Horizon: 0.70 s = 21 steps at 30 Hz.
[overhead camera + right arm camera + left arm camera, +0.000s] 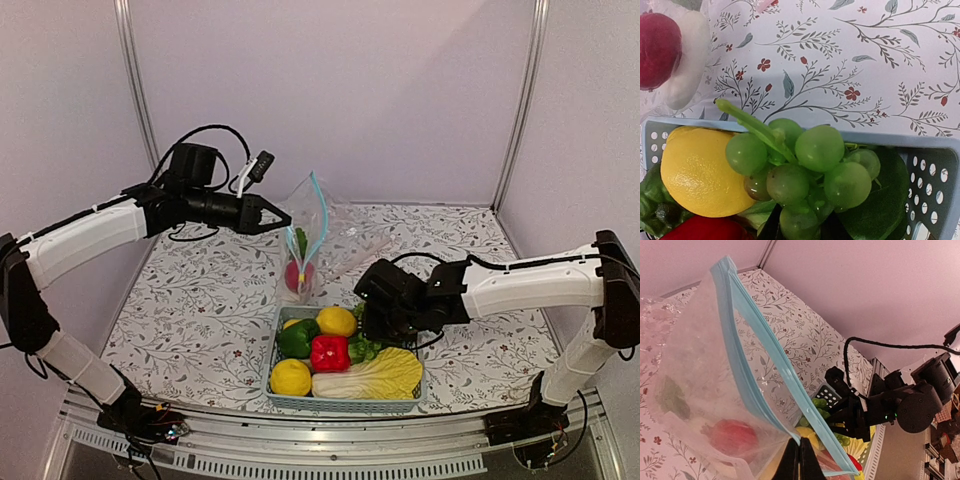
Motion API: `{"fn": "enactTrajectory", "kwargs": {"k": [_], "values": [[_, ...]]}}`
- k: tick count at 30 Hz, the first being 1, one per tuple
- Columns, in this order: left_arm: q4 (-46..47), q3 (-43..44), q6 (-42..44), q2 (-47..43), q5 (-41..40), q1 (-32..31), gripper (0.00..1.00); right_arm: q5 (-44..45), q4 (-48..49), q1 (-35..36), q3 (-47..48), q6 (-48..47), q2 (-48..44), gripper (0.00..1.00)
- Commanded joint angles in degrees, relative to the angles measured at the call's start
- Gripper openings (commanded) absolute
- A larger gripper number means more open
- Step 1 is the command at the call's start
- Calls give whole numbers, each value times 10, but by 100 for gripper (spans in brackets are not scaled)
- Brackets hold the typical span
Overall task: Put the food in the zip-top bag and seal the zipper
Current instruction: Pick up the fake fruit from the bin.
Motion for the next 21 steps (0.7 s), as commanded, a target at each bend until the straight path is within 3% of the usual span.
{"fn": "enactTrajectory", "kwargs": {"k": [1,13,21], "values": [[11,-4,7,-17,-1,3,0,39,4,0,-28,-22,-46,15],[13,-6,8,-19,0,3,0,67,62,0,-86,-86,-189,12],[13,-6,9,-18,1,2,0,76,66,0,-72,-127,-238,11]]}}
